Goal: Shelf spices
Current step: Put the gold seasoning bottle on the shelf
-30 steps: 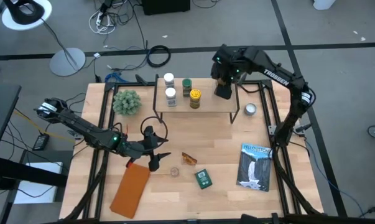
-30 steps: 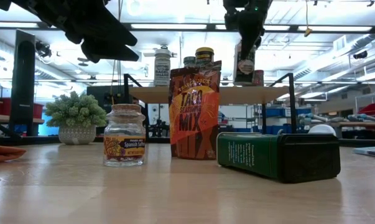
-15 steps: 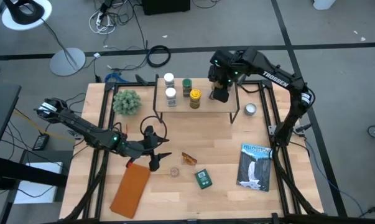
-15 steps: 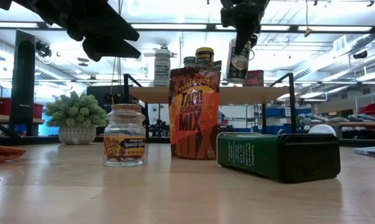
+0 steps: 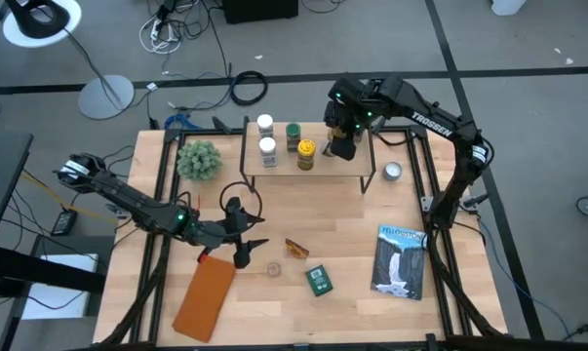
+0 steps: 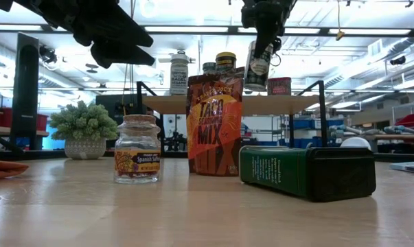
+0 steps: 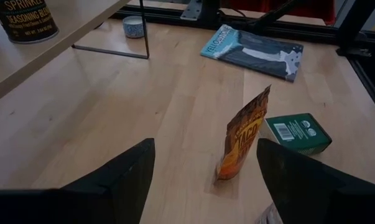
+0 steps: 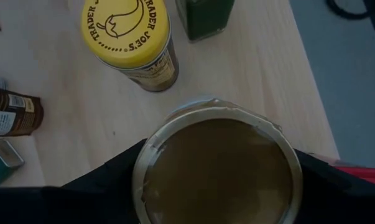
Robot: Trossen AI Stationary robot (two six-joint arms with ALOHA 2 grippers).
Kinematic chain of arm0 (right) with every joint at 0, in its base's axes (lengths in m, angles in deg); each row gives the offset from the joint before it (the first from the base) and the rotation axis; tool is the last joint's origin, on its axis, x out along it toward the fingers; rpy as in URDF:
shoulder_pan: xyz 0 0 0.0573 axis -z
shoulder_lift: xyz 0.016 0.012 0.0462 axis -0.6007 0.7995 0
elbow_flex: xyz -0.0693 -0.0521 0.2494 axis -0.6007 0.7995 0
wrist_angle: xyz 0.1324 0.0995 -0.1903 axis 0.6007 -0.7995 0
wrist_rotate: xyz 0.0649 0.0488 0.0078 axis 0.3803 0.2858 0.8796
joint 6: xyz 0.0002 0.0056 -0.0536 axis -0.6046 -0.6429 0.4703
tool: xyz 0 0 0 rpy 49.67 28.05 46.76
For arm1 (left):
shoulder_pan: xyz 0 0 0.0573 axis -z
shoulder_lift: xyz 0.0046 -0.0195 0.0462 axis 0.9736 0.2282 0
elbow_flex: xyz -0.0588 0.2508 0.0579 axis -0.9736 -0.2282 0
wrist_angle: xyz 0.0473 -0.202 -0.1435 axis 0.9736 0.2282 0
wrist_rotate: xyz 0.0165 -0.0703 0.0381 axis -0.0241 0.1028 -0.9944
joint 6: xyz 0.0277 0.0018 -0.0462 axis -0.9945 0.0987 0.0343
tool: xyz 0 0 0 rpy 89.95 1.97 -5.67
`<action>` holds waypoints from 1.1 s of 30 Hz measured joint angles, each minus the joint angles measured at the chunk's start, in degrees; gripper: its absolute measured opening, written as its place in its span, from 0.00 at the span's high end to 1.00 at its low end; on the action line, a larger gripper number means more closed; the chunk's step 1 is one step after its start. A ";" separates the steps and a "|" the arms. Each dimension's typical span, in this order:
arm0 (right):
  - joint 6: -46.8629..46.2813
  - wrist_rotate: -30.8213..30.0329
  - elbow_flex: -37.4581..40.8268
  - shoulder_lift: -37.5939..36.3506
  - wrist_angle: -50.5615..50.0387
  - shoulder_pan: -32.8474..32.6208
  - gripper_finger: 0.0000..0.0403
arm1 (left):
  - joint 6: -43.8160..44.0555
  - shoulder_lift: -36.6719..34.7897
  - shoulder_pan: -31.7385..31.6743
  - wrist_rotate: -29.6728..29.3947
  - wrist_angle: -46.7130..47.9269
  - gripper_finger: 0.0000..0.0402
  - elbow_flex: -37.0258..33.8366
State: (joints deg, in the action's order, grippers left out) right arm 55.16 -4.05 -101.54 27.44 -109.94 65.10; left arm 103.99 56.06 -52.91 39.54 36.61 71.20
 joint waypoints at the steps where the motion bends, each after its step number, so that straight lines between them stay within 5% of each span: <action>1: 0.00 0.00 0.00 0.00 0.09 0.00 0.29 | 0.00 0.00 0.00 0.00 0.11 0.28 0.00; 18: -0.47 1.12 0.04 0.02 -1.06 -0.06 0.29 | 0.04 0.00 0.00 0.02 0.92 0.28 -0.02; 22: -0.95 -6.94 0.04 0.02 0.02 -0.44 0.29 | 0.04 0.00 0.00 0.02 0.92 0.28 -0.02; 25: -1.46 -0.90 0.27 0.03 -0.14 0.13 0.29 | 0.17 0.00 0.00 0.04 0.96 0.28 -0.02; 33: -1.58 -1.13 3.17 0.07 1.84 -0.23 0.29 | 0.21 0.00 0.00 0.70 0.98 0.28 -0.02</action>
State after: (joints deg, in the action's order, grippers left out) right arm 53.58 -5.18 -98.37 27.51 -108.11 64.87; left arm 104.20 56.06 -52.91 40.24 37.59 71.18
